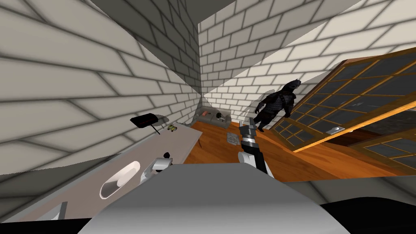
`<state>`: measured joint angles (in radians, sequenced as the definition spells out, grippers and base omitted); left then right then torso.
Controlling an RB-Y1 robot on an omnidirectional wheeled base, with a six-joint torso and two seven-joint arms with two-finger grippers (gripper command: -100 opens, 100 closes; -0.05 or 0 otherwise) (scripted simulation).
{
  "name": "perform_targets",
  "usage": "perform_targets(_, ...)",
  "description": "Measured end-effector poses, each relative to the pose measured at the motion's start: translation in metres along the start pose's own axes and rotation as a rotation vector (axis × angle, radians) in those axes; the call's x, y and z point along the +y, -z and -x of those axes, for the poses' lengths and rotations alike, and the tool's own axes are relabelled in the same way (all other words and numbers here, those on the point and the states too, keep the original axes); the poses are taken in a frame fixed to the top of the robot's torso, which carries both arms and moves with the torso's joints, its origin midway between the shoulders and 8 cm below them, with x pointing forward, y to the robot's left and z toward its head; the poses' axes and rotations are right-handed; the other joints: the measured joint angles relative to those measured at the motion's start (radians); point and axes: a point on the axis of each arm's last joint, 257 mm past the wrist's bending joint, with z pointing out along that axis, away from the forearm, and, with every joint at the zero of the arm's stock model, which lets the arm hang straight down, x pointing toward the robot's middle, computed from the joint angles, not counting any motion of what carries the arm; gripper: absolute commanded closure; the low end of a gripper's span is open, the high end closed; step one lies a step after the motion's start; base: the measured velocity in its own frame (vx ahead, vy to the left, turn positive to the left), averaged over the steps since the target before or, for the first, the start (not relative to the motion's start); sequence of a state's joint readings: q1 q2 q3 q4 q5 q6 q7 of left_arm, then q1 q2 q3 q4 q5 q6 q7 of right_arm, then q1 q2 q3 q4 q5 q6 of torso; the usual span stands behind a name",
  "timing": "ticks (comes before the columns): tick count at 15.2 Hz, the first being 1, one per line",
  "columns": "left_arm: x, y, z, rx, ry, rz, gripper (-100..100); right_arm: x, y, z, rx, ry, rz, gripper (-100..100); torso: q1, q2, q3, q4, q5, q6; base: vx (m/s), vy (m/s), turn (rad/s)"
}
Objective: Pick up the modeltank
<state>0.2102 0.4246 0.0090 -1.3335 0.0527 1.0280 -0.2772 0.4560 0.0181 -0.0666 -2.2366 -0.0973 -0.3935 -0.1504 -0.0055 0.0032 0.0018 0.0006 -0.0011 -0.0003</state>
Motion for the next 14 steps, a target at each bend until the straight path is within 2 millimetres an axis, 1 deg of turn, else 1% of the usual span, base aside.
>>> perform_targets(12,-0.004,-0.019,0.011,-0.074,-0.073,-0.037,-100,0.000,0.000,0.000,0.000,0.000,0.000,0,0.000,-0.001,0.000,0.000,0.000,0.000,-0.063,-0.080,-0.032)
perform_targets(14,-0.005,-0.021,0.012,-0.082,-0.082,-0.043,-100,0.000,0.000,0.000,0.000,0.000,0.000,0,0.001,-0.002,-0.001,0.000,0.000,0.000,-0.022,-0.034,-0.036)
